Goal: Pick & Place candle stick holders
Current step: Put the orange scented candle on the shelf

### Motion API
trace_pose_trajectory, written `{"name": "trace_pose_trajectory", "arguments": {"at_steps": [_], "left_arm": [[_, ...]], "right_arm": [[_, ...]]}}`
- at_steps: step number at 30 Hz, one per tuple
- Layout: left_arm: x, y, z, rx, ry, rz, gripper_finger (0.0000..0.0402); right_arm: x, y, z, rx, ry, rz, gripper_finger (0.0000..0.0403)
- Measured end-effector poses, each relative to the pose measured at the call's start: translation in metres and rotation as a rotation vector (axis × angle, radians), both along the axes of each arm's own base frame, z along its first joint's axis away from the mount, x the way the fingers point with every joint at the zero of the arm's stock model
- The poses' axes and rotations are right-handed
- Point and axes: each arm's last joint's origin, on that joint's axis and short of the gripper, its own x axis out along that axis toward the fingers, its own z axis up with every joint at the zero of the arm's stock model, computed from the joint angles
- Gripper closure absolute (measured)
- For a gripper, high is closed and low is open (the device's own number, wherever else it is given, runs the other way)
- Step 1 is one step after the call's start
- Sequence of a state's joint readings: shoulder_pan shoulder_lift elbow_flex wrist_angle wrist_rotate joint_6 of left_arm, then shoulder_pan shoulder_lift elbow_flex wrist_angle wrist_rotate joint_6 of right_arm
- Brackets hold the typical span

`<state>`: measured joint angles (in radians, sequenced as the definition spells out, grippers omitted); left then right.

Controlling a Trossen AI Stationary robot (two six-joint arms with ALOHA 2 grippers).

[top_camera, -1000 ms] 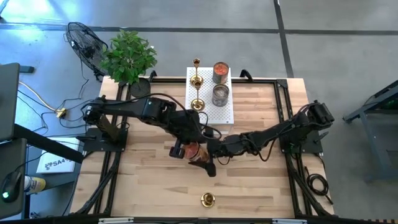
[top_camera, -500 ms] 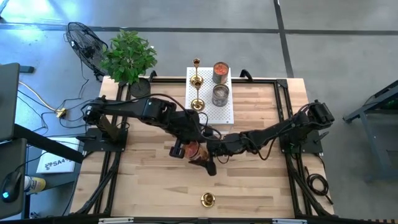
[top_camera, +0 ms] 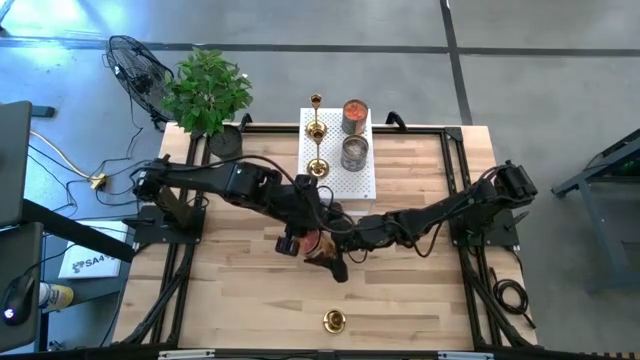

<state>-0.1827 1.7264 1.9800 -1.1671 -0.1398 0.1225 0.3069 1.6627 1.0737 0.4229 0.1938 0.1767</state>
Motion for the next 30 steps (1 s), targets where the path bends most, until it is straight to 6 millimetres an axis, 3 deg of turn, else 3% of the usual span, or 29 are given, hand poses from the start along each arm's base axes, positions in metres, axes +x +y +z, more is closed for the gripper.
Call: {"name": "trace_pose_trajectory", "arguments": {"at_steps": [4,8,13,18,26,30], "left_arm": [[-0.005,-0.005,0.009,0.072,-0.003,-0.057,0.0254],[-0.023,-0.014,0.044,0.165,-0.097,-0.088,0.0228],[-0.053,-0.034,0.092,0.254,-0.293,-0.039,0.0220],[-0.080,-0.048,0.107,0.177,-0.372,-0.134,0.0220],[-0.121,-0.068,0.118,-0.067,-0.350,-0.436,0.0220],[-0.131,-0.078,0.114,-0.049,-0.310,-0.401,0.0220]], "right_arm": [[0.000,0.001,-0.001,0.001,0.006,0.014,0.0047],[-0.001,0.002,-0.006,-0.010,0.047,0.033,0.0047],[-0.002,0.003,-0.007,-0.016,0.062,0.028,0.0047],[-0.012,0.009,0.003,-0.050,0.061,0.046,0.0047],[-0.061,0.023,0.050,-0.196,0.011,-0.088,0.0047],[-0.098,0.035,0.068,-0.252,0.039,-0.173,0.0047]]}}
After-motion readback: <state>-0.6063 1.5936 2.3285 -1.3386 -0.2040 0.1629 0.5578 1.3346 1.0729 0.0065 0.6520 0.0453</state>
